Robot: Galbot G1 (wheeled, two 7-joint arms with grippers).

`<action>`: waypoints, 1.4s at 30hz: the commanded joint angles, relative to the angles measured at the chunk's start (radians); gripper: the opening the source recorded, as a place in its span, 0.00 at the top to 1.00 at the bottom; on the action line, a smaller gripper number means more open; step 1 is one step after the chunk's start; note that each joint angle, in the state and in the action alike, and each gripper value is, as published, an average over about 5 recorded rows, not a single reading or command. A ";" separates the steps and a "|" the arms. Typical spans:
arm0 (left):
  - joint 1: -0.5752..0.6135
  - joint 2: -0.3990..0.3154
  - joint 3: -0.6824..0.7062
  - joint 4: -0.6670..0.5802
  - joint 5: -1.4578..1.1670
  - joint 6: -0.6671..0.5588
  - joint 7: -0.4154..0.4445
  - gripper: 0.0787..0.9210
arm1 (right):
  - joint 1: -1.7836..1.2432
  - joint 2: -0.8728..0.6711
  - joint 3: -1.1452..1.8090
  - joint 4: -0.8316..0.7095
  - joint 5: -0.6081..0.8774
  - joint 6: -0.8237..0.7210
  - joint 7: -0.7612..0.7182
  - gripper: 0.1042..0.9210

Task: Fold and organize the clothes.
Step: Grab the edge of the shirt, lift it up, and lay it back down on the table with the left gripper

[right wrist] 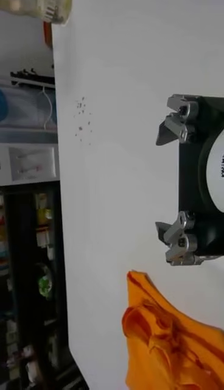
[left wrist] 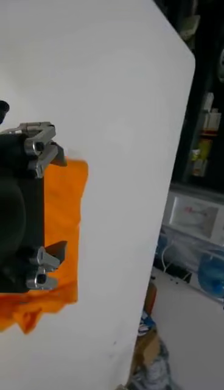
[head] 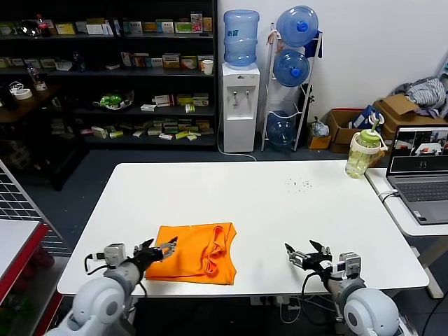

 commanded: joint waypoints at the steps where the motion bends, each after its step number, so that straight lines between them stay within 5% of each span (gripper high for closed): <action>1: 0.009 0.255 -0.080 0.158 -0.034 -0.014 0.245 0.12 | -0.006 -0.001 0.007 0.008 0.002 0.004 -0.003 0.12; 17: -0.039 0.091 0.027 0.183 0.000 -0.013 0.221 0.12 | -0.018 -0.003 0.018 0.014 0.002 -0.001 0.001 0.12; 30: -0.062 0.034 0.068 0.217 0.076 -0.041 0.206 0.12 | -0.022 -0.005 0.019 0.013 0.002 -0.001 0.002 0.12; 42: -0.053 0.013 0.077 0.214 0.101 -0.057 0.200 0.44 | -0.027 -0.003 0.019 0.015 0.000 0.001 0.002 0.12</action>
